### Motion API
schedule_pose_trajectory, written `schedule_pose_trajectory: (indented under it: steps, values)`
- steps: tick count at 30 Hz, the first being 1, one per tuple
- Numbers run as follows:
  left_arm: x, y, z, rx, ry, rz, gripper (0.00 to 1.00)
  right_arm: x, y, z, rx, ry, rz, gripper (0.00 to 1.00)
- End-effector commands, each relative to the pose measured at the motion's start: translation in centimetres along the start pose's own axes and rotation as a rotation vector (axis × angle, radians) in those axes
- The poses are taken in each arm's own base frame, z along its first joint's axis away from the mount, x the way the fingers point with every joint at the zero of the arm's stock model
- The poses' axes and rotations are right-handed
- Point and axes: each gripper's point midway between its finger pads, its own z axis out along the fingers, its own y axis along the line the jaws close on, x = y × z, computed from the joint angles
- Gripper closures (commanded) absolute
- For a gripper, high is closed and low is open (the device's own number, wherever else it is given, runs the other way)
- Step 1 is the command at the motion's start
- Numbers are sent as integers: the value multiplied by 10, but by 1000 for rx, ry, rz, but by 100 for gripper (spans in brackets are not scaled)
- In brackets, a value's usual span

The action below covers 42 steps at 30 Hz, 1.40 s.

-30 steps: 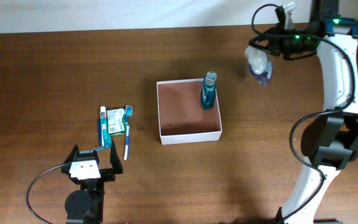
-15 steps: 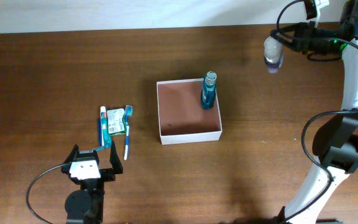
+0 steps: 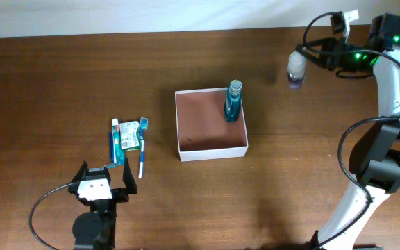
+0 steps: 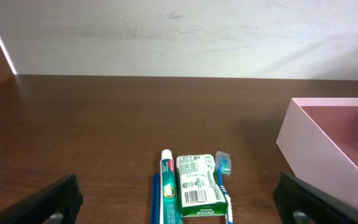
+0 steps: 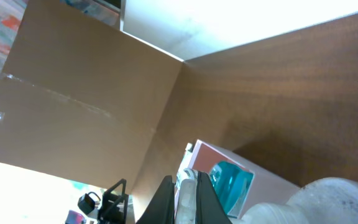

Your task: Pack container

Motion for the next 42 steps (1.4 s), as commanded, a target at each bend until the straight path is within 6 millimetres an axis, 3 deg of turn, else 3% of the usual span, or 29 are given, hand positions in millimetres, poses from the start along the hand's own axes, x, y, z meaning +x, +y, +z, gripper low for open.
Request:
schedule_pose_trajectory:
  steps: [1, 11, 20, 34, 42]
  values:
    - [3, 2, 1, -10, 5, -3, 1, -1, 26, -1, -100, -21, -43, 96]
    - [3, 2, 1, -10, 5, -3, 0, 15, 8, 2, -110, -19, 16, 96]
    - [3, 2, 1, -10, 5, -3, 0, 27, -15, -14, -102, -56, 74, 96]
    - [3, 2, 1, -10, 5, -3, 0, 29, -23, -16, -95, -64, 47, 96]
    - [3, 2, 1, -10, 5, -3, 1, 49, -39, -13, -99, -61, 91, 96]
